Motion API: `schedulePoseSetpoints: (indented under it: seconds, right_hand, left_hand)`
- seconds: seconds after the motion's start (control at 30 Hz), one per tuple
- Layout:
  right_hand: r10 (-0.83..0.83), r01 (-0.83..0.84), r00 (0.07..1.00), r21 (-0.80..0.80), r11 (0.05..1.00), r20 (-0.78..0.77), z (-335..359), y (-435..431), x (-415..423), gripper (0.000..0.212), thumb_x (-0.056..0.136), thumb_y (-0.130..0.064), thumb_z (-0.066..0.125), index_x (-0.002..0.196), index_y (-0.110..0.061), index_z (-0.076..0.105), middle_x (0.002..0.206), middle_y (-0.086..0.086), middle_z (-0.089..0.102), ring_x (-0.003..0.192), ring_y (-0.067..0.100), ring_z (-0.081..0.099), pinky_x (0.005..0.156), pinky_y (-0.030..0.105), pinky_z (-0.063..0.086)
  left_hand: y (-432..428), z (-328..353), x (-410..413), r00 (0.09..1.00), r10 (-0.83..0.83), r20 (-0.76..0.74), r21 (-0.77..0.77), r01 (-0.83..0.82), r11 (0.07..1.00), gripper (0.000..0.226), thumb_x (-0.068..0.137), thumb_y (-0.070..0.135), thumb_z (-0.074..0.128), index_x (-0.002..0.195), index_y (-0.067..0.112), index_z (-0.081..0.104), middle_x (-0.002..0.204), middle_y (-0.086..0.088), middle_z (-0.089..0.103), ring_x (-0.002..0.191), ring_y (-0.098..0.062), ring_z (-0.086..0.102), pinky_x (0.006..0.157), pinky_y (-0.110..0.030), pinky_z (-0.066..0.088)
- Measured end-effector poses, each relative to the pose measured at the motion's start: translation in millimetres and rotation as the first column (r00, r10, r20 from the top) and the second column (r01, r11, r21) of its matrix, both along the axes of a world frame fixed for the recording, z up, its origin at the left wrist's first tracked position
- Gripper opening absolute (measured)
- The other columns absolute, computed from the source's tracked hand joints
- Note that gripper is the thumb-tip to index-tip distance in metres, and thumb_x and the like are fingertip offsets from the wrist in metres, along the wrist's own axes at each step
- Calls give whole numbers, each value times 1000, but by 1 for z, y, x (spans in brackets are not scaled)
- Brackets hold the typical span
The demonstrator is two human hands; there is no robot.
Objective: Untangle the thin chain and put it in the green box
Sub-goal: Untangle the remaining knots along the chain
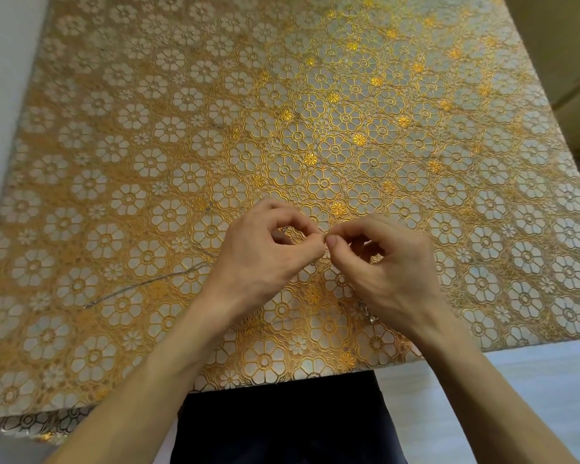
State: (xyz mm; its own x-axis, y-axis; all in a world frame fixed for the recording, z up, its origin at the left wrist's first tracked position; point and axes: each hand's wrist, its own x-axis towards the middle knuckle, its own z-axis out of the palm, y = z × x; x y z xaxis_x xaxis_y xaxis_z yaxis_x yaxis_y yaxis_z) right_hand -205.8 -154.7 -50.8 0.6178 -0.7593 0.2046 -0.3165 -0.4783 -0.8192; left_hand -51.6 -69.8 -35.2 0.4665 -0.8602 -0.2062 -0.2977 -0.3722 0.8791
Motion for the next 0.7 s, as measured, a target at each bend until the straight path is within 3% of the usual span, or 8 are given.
schedulePoseSetpoints:
  seconds: [0.17, 0.4, 0.57, 0.7]
  right_hand:
    - [-44, 42, 999, 133, 990, 12, 1, -1, -1, 4, 87, -18, 75, 87, -21, 77, 78, -13, 71, 70, 14, 65, 61, 31, 52]
    - [-9, 9, 1000, -1, 1000, -5, 2, -2, 0, 3, 87, -17, 74, 88, -18, 76, 81, -15, 69, 67, 8, 61, 59, 15, 46]
    - [-4, 3, 1000, -86, 996, -14, 1, -2, 2, 3, 87, -18, 74, 87, -17, 76, 82, -10, 70, 67, 7, 61, 58, 26, 52]
    - [-11, 9, 1000, -145, 989, -16, 0, -1, 3, 5, 88, -18, 72, 88, -16, 76, 82, -8, 70, 67, 6, 60, 60, 25, 52]
  left_hand:
    - [0, -2, 2, 1000, 26, -5, 1, -26, 1000, 12, 71, 48, 70, 73, 36, 72, 99, 25, 62, 68, -3, 66, 62, -16, 47]
    - [2, -1, 2, 999, 3, 39, -4, -3, 1000, 9, 80, 43, 79, 77, 34, 76, 106, 18, 62, 65, -2, 65, 61, -13, 47]
    - [0, 1, 0, 999, 14, 49, 1, -14, 1000, 9, 79, 42, 75, 75, 34, 74, 103, 19, 63, 70, -4, 65, 62, -15, 49]
    - [-2, 5, -1, 996, -5, 92, 23, 3, 1000, 15, 76, 47, 70, 76, 33, 73, 102, 21, 61, 74, -2, 64, 64, -13, 47]
